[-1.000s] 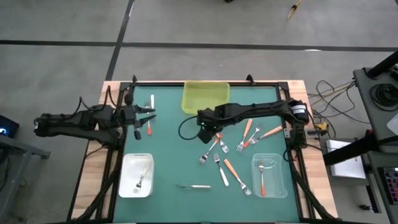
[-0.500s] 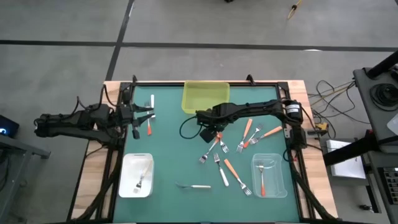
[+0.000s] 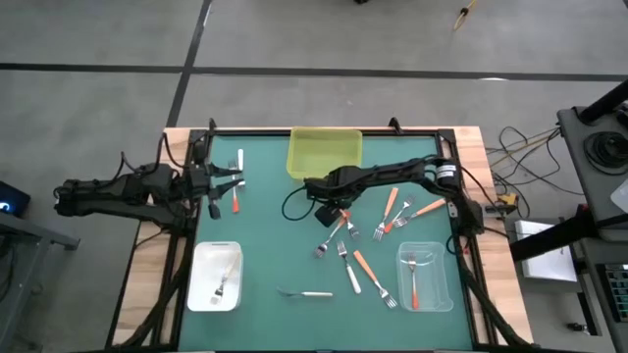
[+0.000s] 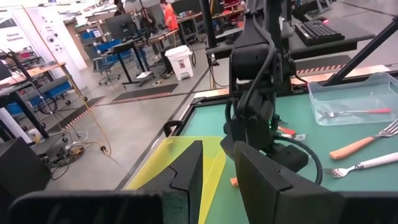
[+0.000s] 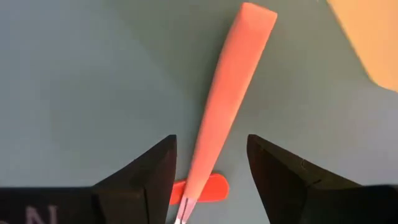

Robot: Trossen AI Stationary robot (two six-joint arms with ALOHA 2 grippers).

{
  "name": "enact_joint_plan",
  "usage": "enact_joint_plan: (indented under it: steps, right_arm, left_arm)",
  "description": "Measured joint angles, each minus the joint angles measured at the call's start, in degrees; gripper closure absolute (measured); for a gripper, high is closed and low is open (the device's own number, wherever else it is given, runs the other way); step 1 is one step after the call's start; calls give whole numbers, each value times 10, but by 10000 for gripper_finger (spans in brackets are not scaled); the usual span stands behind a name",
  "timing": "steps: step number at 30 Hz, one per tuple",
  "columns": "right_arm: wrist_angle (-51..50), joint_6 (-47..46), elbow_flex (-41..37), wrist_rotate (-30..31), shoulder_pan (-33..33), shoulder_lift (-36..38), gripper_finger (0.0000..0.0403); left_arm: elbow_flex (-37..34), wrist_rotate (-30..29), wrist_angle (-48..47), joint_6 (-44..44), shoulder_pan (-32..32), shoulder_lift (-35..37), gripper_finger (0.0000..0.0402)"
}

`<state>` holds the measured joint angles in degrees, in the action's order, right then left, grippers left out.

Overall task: Sort silverware by color (type)
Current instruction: Put the yellow fork into the yellow bin

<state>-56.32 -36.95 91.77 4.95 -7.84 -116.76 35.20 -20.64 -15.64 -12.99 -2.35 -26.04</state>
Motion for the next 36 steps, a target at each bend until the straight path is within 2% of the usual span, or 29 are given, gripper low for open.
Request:
enact_joint_plan:
  steps: [10, 25, 36]
  right_arm:
    - [2, 5, 2, 0, -1, -26, 234]
    - [22, 4, 2, -8, 0, -27, 353]
    - [31, 1, 0, -3, 0, -13, 357]
  left_arm:
    - [0, 0, 0, 0, 0, 0, 326]
    - [0, 0, 0, -5, 0, -2, 326]
    - [0, 0, 0, -5, 0, -2, 326]
